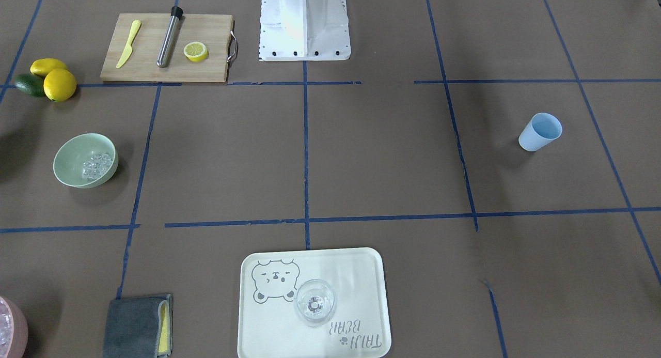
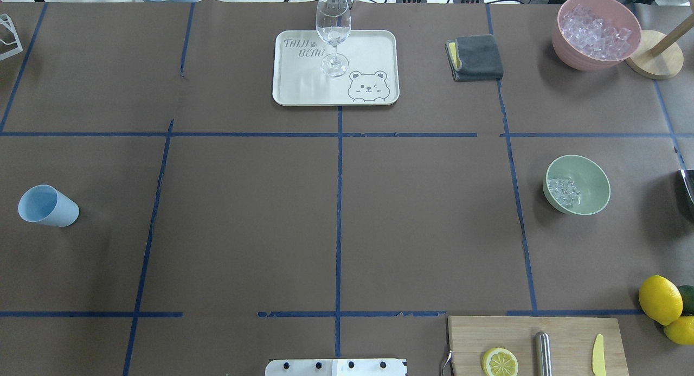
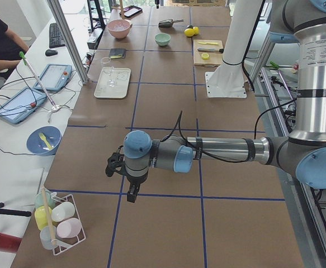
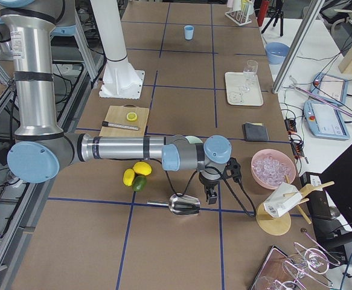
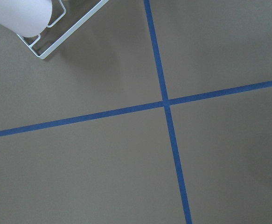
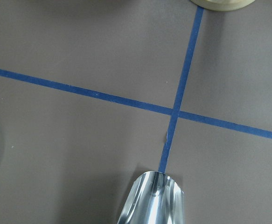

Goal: Pour ice into bowl

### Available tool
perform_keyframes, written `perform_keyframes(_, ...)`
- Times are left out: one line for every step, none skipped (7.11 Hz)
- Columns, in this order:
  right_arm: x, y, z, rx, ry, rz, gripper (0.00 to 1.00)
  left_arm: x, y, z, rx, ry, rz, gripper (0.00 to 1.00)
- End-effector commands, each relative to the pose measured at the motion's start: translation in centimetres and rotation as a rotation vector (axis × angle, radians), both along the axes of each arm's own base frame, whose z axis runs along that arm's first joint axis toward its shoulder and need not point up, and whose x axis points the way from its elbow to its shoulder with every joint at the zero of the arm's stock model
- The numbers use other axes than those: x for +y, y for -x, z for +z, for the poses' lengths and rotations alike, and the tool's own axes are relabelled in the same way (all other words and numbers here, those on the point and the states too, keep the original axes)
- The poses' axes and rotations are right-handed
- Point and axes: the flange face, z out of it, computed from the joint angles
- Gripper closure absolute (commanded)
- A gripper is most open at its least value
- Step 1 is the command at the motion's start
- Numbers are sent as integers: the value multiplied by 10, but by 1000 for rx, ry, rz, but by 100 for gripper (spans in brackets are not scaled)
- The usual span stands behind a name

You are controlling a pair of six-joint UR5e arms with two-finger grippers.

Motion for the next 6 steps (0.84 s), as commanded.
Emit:
perform_keyframes(4, -1, 5, 9, 10, 2, 0, -2, -1, -1, -3, -4, 2, 0)
perform_keyframes(6, -1, 3, 6, 10, 5, 0, -8, -1, -6, -7, -10, 0, 0)
perform_keyframes(5, -1, 0, 5, 2, 4, 0, -9, -1, -7, -3, -12, 1, 0)
perform_keyframes(5, -1, 0, 5, 2, 4, 0, -8, -1, -6, -1, -11, 1, 0)
perform_keyframes(4, -1, 0, 5, 3, 4, 0, -8, -1, -6, -1, -12, 1, 0)
perform_keyframes(3, 0, -4, 2, -5, 3, 0, -8, -1, -6, -1, -11, 0, 0)
